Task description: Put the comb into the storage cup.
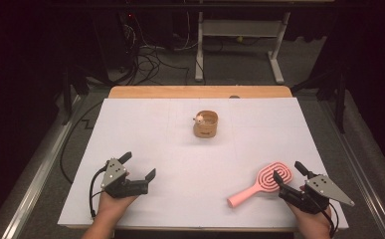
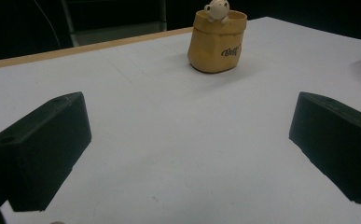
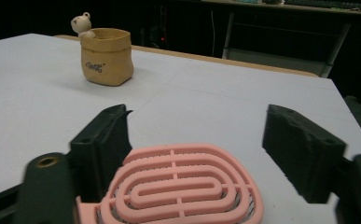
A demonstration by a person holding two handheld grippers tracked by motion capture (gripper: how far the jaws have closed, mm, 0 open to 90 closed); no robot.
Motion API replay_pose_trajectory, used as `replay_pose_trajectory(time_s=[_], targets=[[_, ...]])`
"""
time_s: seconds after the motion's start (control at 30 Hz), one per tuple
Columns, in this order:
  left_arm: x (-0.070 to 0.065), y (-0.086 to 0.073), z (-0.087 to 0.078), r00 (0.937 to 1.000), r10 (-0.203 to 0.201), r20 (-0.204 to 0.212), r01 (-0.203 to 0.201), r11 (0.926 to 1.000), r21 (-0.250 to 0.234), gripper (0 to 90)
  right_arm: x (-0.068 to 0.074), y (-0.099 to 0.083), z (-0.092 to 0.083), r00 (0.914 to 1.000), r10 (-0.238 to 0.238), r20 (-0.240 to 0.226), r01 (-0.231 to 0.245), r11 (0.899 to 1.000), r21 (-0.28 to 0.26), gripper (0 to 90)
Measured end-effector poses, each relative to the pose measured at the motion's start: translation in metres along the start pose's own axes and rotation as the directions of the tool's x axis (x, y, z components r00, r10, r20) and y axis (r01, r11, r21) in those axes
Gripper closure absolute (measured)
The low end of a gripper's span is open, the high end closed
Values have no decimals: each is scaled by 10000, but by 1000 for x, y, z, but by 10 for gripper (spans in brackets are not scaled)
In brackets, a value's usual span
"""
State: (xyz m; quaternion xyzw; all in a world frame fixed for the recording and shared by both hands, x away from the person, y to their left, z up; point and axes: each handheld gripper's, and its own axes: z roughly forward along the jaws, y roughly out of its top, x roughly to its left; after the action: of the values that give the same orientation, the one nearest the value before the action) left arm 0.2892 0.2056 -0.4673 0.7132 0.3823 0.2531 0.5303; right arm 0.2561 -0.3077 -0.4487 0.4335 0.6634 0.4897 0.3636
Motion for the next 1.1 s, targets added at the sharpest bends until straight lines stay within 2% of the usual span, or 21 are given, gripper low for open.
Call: replay_pose_trajectory(time_s=[0.1,0.2,0.57,0.7,0.9,1.1], targets=[[1,0,0,10000,-70,-3,70,10000,-4,0,-1,0,-1,9998,147,-122,-145,9998,125,382],[1,0,0,9999,-110,-25,110,9999,14,0,-1,0,-3,9996,-25,-266,27,10000,54,507],[1,0,-1,10000,-48,-40,48,10000,-63,0,0,2,-1,9978,86,-655,-59,9991,418,896],[2,0,-2,9999,-116,-15,116,9999,-97,0,3,2,-1,9970,38,-767,6,9983,577,900],[3,0,-3,10000,-84,-50,83,9999,-142,0,8,-1,-4,9918,-59,-1280,192,9945,1026,900],[4,0,-2,9999,-100,-46,99,9999,-128,0,16,-2,-9,9815,-457,-1860,737,9865,1464,900]])
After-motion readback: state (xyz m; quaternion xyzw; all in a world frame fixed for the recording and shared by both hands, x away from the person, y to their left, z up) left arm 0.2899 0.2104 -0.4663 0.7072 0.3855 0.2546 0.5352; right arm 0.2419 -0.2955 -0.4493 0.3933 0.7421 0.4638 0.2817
